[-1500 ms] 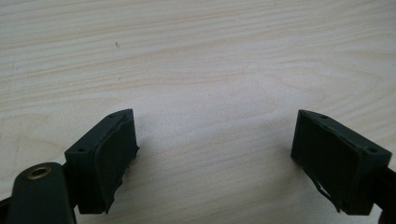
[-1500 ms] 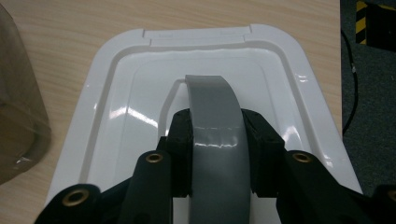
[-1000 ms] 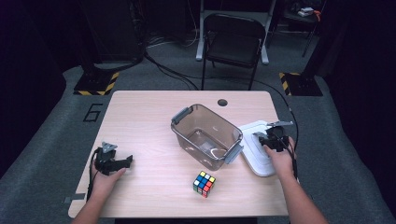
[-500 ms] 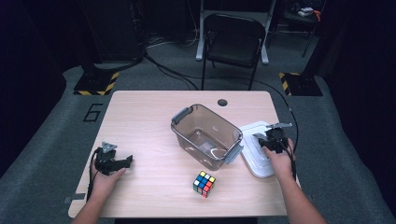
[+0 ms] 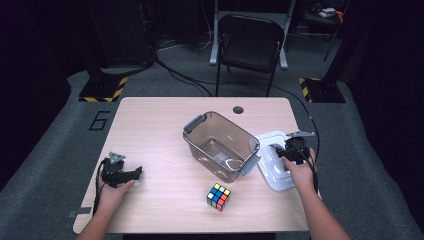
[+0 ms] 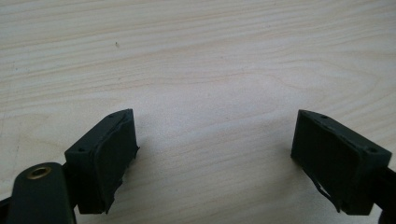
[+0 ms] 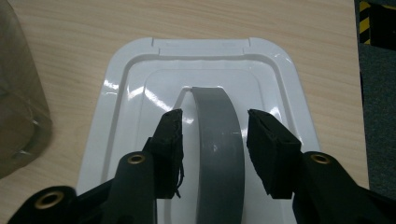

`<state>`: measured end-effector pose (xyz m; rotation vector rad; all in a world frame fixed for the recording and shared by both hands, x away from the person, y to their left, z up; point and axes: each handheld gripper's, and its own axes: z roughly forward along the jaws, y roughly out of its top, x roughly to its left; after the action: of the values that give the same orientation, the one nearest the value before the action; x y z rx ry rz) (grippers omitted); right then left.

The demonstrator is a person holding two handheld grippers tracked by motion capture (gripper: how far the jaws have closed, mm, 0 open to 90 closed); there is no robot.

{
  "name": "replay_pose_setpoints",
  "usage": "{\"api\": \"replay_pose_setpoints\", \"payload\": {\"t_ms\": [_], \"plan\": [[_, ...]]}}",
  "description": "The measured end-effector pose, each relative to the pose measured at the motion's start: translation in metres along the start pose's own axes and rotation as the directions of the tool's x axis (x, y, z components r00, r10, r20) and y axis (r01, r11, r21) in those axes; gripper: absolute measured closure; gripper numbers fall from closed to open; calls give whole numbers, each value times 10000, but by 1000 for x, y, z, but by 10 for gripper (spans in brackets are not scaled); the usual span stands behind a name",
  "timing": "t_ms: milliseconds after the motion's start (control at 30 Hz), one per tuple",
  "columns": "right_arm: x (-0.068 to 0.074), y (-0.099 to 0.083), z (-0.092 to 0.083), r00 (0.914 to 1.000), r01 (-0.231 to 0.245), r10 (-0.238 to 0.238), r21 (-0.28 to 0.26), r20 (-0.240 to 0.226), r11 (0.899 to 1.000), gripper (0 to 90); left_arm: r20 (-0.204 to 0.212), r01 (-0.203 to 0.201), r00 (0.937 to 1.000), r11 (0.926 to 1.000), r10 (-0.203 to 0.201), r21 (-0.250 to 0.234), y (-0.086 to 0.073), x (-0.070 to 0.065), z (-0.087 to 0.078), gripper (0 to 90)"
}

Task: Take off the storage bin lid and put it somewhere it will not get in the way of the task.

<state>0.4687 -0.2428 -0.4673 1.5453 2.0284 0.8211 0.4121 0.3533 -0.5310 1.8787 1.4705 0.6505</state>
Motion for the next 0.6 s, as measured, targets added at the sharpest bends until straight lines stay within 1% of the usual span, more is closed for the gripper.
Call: {"api": "replay_pose_setpoints", "payload": {"t_ms": [33,167,267,333,367,400,500,533,567,600], "plan": [[0,0,0,10000,0,0,0,0,10000,548,0,0,10000,10000,0,0,0,0,0,141],[2,1,-7,9999,30,-31,-129,-117,9999,501,-4,-14,10000,10000,14,0,0,0,0,141],[3,2,-13,10000,48,-49,-214,-68,9998,487,-1,0,10000,10000,0,-1,0,0,0,141],[3,2,-18,9996,273,-273,-307,-8,9992,474,1,-3,10000,10000,3,0,0,0,0,141],[4,2,-20,9998,176,-176,-289,-2,9994,474,1,-5,10000,10000,5,2,0,0,0,140],[3,2,-22,9993,354,-358,-358,-96,9987,474,1,-2,10000,10000,2,-2,0,0,0,141],[4,0,-29,9990,308,-323,-480,-305,9984,469,16,24,10000,10000,-24,7,0,0,0,141],[5,-1,-32,9977,350,-375,-441,-569,9984,460,12,21,10000,10000,-21,8,0,0,0,141],[5,-1,-32,9977,350,-375,-441,-569,9984,460,12,21,10000,10000,-21,8,0,0,0,141],[8,-3,-35,9963,504,-539,-531,-664,9973,461,14,22,10000,10000,-22,9,0,0,0,141]]}}
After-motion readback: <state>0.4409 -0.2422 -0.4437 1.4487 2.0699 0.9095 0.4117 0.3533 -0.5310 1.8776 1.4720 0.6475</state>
